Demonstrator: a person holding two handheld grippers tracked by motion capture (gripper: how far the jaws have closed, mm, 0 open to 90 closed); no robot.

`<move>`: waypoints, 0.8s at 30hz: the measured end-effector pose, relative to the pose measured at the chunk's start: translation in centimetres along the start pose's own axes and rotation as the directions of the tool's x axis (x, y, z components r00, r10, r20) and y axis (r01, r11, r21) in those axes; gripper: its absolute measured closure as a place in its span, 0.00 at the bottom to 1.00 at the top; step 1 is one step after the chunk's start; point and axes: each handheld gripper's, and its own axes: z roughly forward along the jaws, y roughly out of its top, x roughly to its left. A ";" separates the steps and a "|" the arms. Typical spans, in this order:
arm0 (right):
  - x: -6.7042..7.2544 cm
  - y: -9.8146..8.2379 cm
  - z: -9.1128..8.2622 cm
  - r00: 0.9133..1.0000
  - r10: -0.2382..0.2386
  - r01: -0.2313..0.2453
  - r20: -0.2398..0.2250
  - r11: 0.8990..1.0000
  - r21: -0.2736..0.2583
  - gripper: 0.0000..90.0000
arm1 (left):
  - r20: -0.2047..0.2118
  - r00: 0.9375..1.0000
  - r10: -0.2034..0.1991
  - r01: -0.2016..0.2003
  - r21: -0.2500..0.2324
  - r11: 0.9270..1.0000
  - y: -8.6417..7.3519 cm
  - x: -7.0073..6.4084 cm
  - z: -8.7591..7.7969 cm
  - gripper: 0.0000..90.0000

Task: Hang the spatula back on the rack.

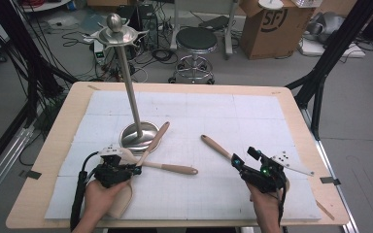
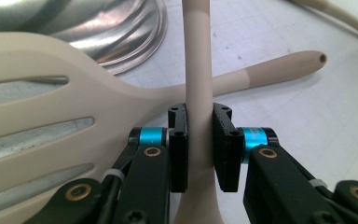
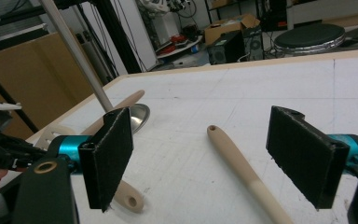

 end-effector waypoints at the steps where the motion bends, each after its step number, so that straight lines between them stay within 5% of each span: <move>1: 0.0 0.0 0.0 1.000 0.004 -0.004 0.004 1.000 -0.002 0.25 | 0.015 1.000 0.006 -0.006 -0.014 1.000 0.0 -0.1 -0.1 0.87; 5: 0.0 0.0 -0.1 1.000 0.001 -0.001 0.003 1.000 -0.004 0.25 | 0.057 0.998 0.032 -0.028 -0.058 0.998 0.3 -1.0 -0.7 0.87; 10: 0.0 0.0 -0.1 1.000 -0.003 0.003 0.005 1.000 -0.005 0.25 | 0.089 0.992 0.085 -0.071 -0.146 0.987 0.9 -2.3 -2.4 0.87; 11: 0.0 0.0 -0.2 1.000 0.000 0.000 0.005 1.000 -0.005 0.25 | 0.102 0.991 0.088 -0.067 -0.198 0.978 1.2 -2.8 -3.4 0.87; 13: 0.0 0.0 -0.2 1.000 0.000 0.001 0.008 1.000 -0.008 0.25 | 0.112 0.990 0.088 -0.062 -0.221 0.973 1.4 -3.0 -3.9 0.87; 14: 0.0 0.0 -0.2 1.000 0.000 0.000 0.007 1.000 -0.009 0.25 | 0.112 0.989 0.101 -0.069 -0.260 0.963 1.6 -3.5 -5.0 0.87; 16: 0.0 0.0 -0.2 1.000 0.000 0.000 0.009 1.000 -0.009 0.25 | 0.108 0.988 0.107 -0.074 -0.272 0.959 1.7 -3.7 -5.4 0.87; 24: 0.1 0.0 -0.2 1.000 -0.002 0.002 0.007 1.000 -0.010 0.25 | 0.084 0.990 0.115 -0.074 -0.385 0.920 1.9 -4.7 -9.0 0.87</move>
